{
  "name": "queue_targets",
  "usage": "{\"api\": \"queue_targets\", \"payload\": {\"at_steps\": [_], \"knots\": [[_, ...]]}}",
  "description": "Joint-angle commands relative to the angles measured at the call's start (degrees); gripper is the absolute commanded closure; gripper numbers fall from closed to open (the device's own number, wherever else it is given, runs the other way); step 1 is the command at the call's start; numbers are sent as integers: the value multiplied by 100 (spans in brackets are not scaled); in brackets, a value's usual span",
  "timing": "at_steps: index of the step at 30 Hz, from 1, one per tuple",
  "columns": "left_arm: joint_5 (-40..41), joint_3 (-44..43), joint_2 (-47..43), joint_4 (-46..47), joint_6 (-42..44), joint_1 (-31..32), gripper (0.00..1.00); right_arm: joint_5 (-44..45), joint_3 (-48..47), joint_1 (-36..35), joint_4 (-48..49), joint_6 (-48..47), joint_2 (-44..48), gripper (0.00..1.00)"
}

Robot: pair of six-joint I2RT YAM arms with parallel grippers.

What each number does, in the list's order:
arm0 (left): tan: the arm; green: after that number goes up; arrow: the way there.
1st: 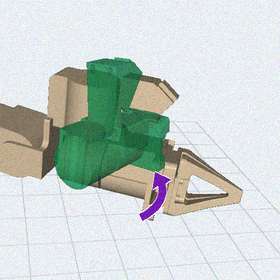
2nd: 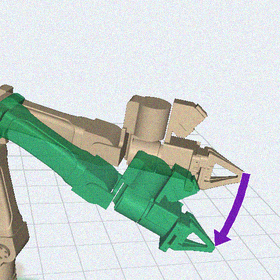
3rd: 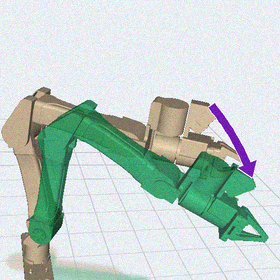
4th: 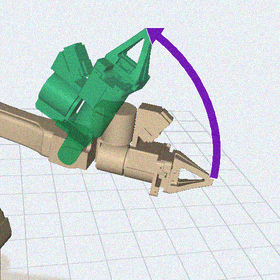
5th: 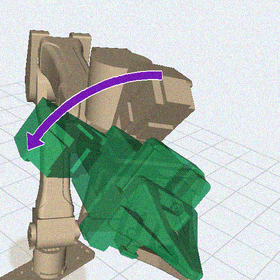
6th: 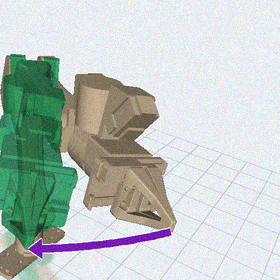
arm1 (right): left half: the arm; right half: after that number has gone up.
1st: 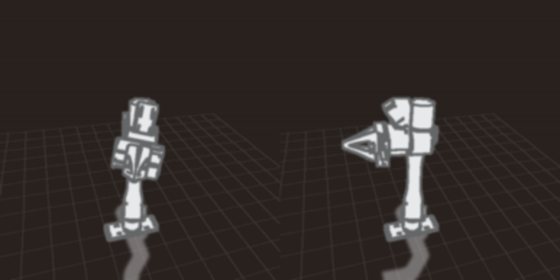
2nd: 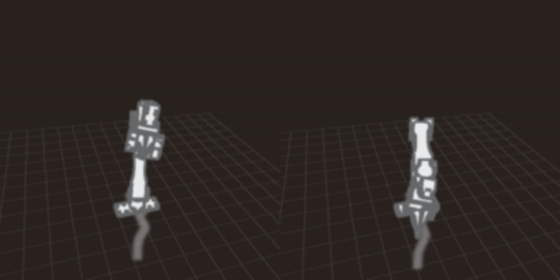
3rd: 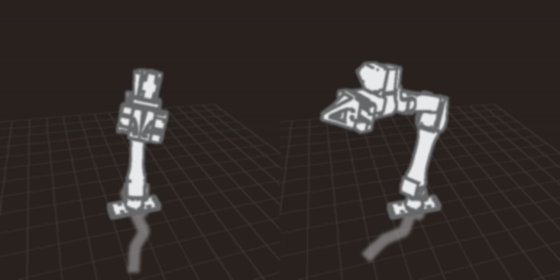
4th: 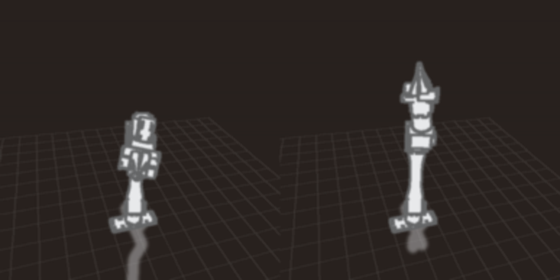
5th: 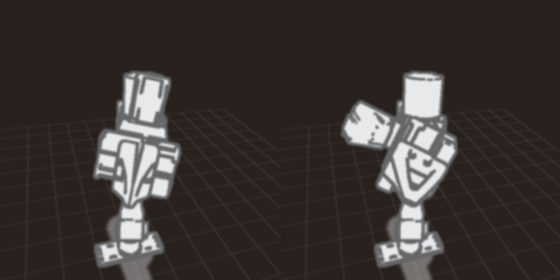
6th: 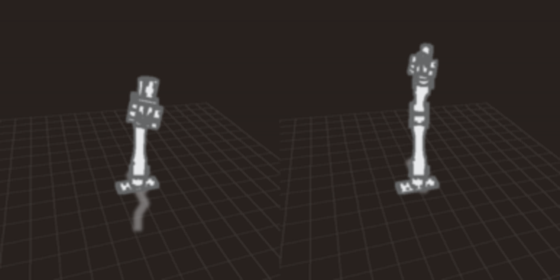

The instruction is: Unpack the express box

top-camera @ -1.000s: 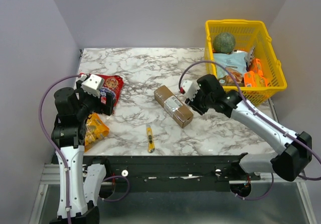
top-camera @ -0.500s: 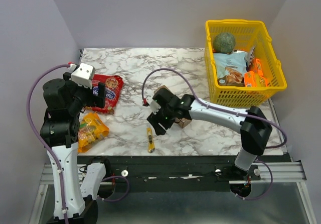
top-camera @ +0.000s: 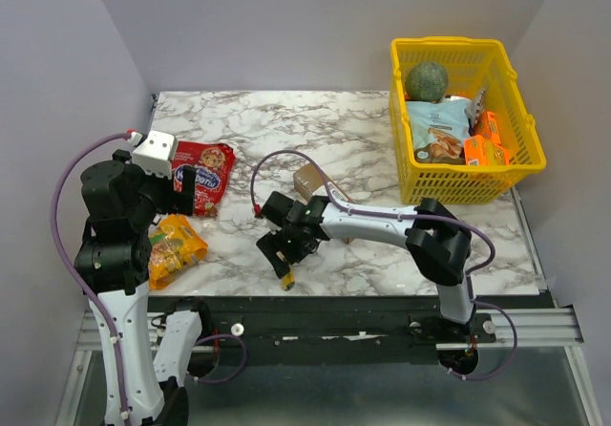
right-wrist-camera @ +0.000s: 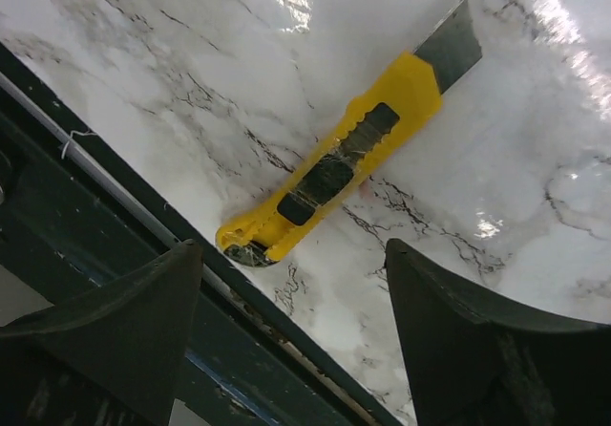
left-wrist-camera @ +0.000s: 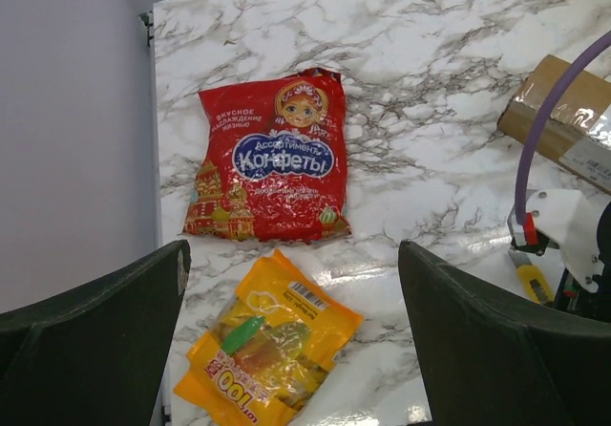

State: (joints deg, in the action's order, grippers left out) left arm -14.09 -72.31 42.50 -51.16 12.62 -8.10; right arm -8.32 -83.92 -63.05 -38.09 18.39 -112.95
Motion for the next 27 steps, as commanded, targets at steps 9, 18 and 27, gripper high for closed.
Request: {"api": "queue_targets", "payload": {"at_steps": [9,18,27], "knots": [[-331,-29,-93,-307,-146,-34,1,603,-406,-313,-322,560,-798,24],[-542,-37,-84,-307,-260,-34,1,796,-424,-533,-331,288,-1001,40],[-692,33,-93,-184,-269,-34,1,1605,69,-832,-200,-477,-1071,44]]}}
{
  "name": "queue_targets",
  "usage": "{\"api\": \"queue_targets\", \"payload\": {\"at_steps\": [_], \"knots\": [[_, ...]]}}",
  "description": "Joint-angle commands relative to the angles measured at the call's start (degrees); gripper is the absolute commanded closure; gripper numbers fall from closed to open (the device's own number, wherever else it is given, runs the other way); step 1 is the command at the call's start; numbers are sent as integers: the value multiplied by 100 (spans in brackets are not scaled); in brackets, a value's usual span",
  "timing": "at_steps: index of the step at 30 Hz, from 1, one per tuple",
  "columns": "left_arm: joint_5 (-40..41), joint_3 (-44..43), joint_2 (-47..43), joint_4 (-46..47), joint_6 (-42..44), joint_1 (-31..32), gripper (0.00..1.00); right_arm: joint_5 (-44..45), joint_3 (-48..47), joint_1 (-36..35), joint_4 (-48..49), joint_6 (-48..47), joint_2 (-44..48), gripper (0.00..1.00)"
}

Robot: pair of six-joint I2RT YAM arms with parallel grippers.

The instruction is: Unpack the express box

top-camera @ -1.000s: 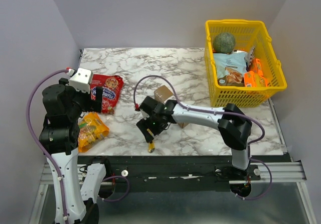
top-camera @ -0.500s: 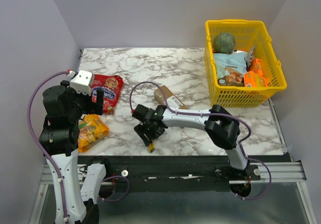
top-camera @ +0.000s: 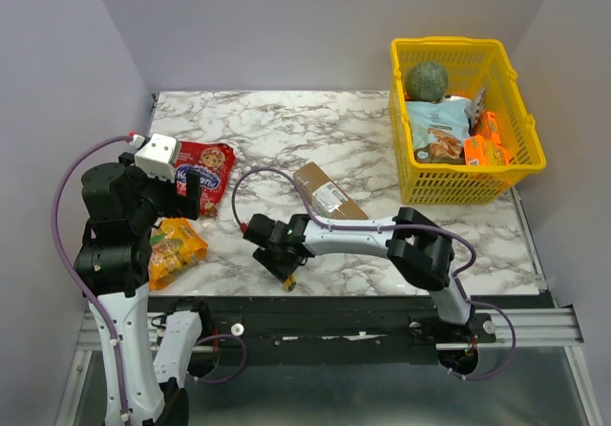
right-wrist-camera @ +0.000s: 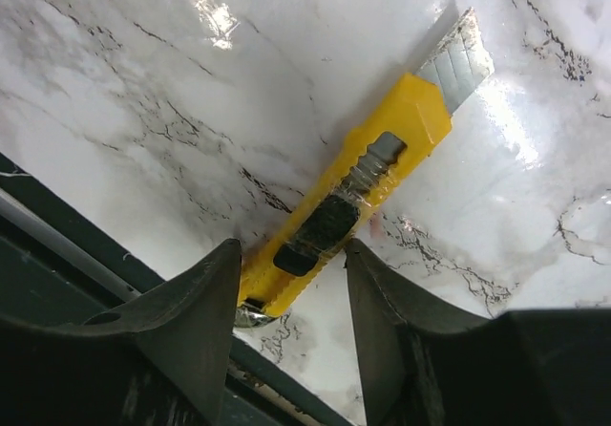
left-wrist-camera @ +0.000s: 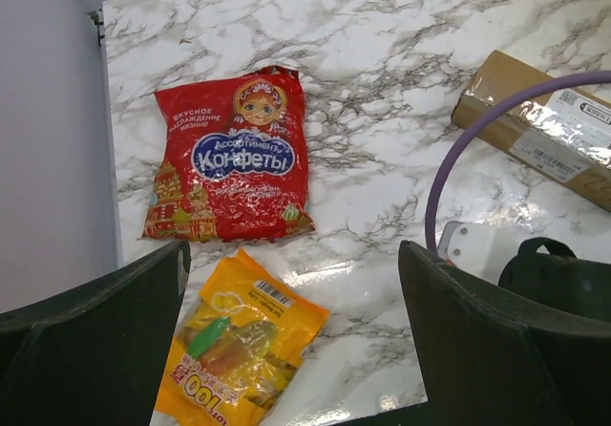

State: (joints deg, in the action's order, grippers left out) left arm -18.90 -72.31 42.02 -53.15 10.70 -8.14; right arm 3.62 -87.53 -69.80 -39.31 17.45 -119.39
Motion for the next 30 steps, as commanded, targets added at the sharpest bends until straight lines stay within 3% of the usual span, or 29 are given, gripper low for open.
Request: {"api": "queue_targets", "payload": {"at_steps": [1,3,4,6,12,21,26,30], "knots": [[-220,51,-53,32,-77,-30,1,377,429,-174,-51,-513,-436,50],[-255,59,-71,58,-103,-38,1,411,438,-166,19,-593,-445,58],[-255,59,-80,59,-112,-30,1,447,464,-174,46,-698,-410,67],[-281,51,-97,50,-94,-30,1,604,640,-166,168,-813,-313,73],[-535,252,-212,111,-33,-30,1,649,1158,-52,450,-1489,767,100],[-2194,543,-107,156,-86,-30,1,824,1264,54,582,-3220,2366,100],[-3505,280,657,382,-216,14,1,1167,1922,229,1021,-4415,3184,100],[-3877,-62,1692,1136,-1233,592,2,1080,2178,958,1644,-5250,3615,100]]}}
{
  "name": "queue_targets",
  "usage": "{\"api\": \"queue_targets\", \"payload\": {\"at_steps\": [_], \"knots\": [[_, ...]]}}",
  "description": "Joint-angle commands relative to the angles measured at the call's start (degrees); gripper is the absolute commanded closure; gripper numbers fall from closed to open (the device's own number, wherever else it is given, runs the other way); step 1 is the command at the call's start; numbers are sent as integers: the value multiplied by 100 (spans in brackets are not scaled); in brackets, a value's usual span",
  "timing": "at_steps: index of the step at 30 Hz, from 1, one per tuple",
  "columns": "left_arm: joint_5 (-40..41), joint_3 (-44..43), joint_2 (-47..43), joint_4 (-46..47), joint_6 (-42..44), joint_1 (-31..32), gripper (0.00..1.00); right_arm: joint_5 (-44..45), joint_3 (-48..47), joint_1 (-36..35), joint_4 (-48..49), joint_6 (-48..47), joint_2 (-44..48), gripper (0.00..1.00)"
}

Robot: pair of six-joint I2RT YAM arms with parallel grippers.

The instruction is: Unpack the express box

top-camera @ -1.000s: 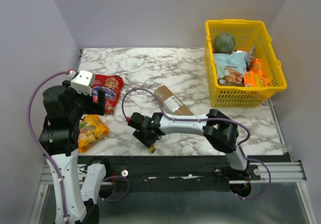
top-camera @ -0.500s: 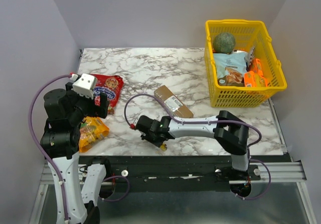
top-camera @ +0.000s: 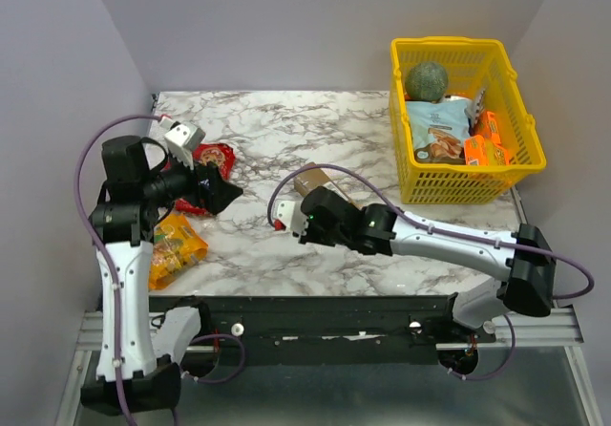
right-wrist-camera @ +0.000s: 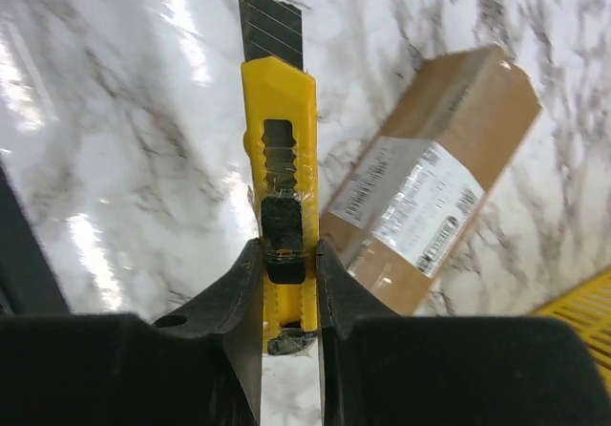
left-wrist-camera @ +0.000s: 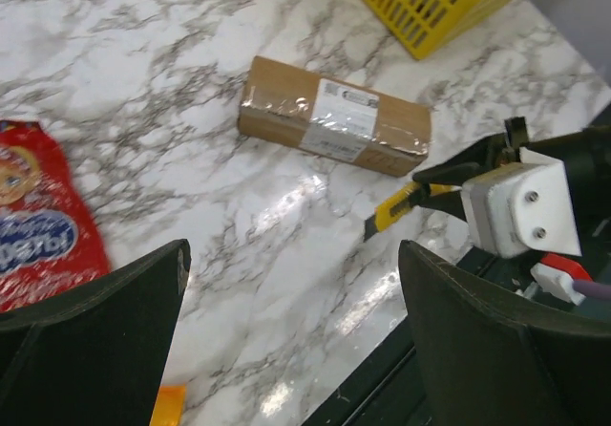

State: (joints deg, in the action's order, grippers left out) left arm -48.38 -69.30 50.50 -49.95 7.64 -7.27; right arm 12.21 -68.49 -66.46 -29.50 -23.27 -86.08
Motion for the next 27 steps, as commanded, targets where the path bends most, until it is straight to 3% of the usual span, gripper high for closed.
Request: {"api": "queue_targets", "payload": {"at_steps": [1,2,5,10,18,27], "knots": [[-571,-487,1048,916,-1018,707,2,273,336,895,847,-1641,329,100],[-593,-619,1224,1022,-1045,1101,3,273,397,1011,1032,-1872,425,100],[-639,-1067,1927,1181,-1221,1280,3,-138,599,1389,1700,-2646,679,100],[-163,-2306,3261,435,-430,1938,5,-939,943,1837,2483,-3500,795,100],[751,-3281,4414,233,-202,2546,16,-1159,670,1961,2695,-3343,654,99],[259,-3881,5224,-120,-140,2766,26,-1045,600,2005,2695,-3342,593,100]]}}
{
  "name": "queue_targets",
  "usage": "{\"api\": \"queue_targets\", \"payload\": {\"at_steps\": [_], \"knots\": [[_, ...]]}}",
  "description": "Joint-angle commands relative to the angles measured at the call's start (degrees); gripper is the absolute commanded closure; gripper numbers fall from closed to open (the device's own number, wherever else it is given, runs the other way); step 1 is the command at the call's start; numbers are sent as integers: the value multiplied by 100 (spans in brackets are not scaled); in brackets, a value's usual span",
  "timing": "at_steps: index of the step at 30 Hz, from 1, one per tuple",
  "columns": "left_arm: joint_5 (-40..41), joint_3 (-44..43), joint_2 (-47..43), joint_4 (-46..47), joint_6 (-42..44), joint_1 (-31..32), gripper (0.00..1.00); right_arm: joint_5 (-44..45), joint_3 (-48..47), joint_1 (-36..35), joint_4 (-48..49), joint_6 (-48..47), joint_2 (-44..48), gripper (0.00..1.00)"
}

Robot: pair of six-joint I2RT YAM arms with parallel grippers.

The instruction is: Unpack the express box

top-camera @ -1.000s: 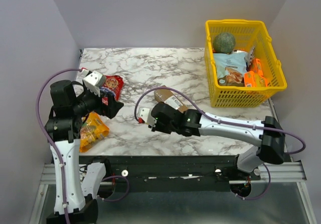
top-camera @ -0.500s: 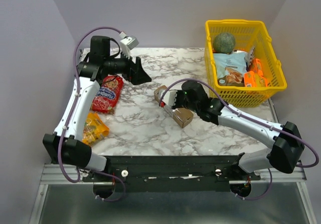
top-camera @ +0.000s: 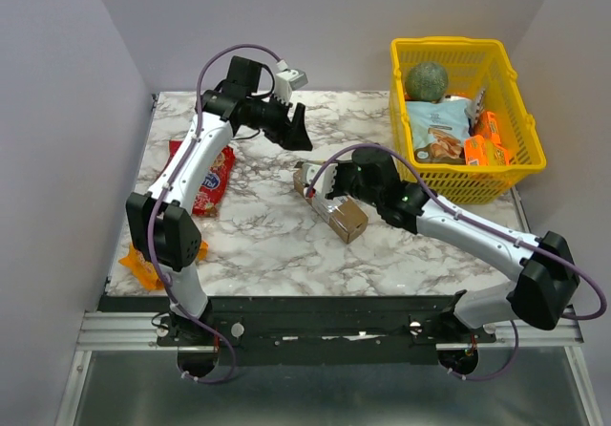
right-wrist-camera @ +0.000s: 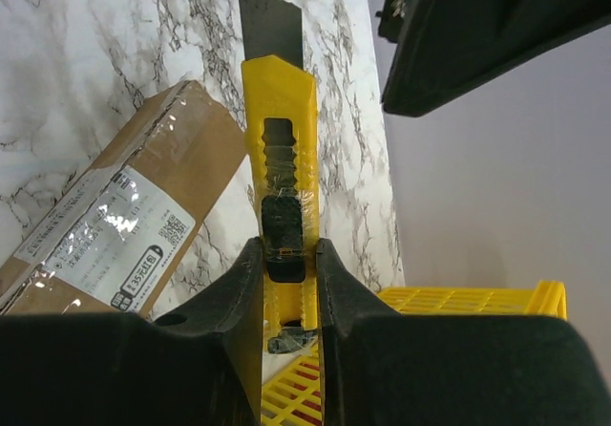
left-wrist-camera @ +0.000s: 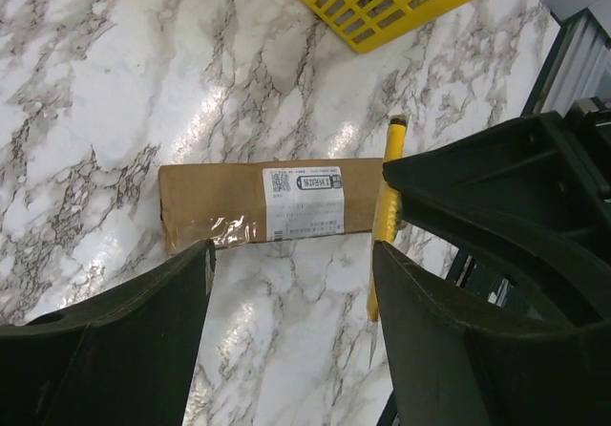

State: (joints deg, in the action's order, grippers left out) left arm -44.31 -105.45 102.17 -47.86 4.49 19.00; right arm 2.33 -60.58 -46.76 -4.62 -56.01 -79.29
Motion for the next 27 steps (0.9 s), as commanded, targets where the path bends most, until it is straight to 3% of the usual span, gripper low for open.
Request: {"api": "queue_targets", "payload": {"at_steps": [1,13,20,27], "knots": [[-148,-257,57,-347,227,156,27,-74,-217,36,207,-77,-78,99],[-244,-2,-66,-980,878,200,35,-110,-429,36,155,2,-201,100],[-420,68,-83,-796,816,209,53,-127,-411,27,84,-94,-166,100],[-640,-90,57,-1138,1124,349,58,-145,-411,27,75,-42,-184,100]]}}
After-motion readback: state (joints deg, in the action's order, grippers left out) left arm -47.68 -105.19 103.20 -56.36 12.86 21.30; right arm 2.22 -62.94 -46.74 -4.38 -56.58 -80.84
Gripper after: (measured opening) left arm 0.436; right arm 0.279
